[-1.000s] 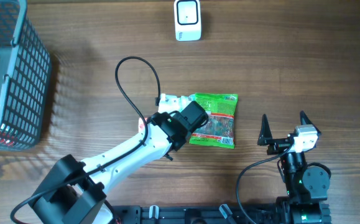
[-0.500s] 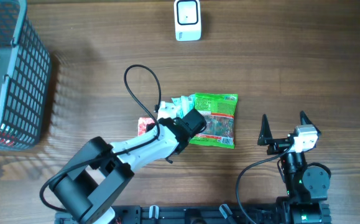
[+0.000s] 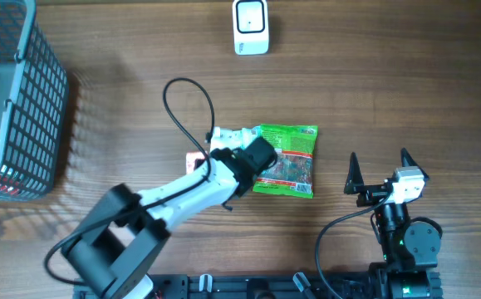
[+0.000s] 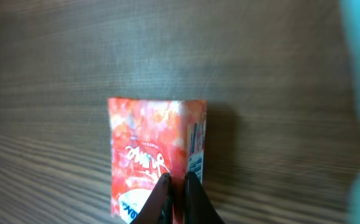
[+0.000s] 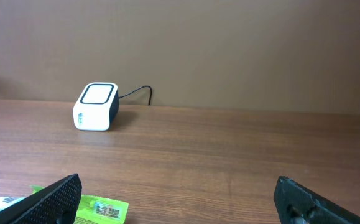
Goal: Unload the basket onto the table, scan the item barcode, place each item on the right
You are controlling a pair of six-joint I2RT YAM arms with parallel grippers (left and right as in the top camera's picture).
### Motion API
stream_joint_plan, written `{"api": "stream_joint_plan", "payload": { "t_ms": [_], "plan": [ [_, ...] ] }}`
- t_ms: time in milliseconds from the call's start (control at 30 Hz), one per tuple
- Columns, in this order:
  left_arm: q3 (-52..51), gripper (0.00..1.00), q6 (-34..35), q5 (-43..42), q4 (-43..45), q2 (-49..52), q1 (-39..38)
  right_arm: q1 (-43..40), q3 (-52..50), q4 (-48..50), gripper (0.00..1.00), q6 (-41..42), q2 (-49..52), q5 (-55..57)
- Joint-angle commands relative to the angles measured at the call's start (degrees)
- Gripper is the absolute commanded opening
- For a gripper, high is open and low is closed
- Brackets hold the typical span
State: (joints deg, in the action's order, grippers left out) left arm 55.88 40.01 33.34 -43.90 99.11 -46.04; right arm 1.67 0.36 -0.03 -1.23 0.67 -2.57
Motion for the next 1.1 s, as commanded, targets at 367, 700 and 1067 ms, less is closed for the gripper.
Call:
{"api": "stream_joint_plan", "payload": {
  "t_ms": [367,700,1067],
  "plan": [
    [3.9,0.50,-6.7,-43.6,1.2,-11.6,23.1,-0.2,-0.1,0.1,1.00,-0.2,-0.4,-0.5],
    [3.2,0.45,4.6,-25.3,4.4,-3.0,10.6,-0.2,-0.1,0.1,1.00,-0.2,-0.4,-0.5],
    [3.4,0.35,-2.3,-10.2,1.7,2.4,10.4,-0.2,-0.1,0.1,1.00,-0.2,-0.4,-0.5]
  ]
}}
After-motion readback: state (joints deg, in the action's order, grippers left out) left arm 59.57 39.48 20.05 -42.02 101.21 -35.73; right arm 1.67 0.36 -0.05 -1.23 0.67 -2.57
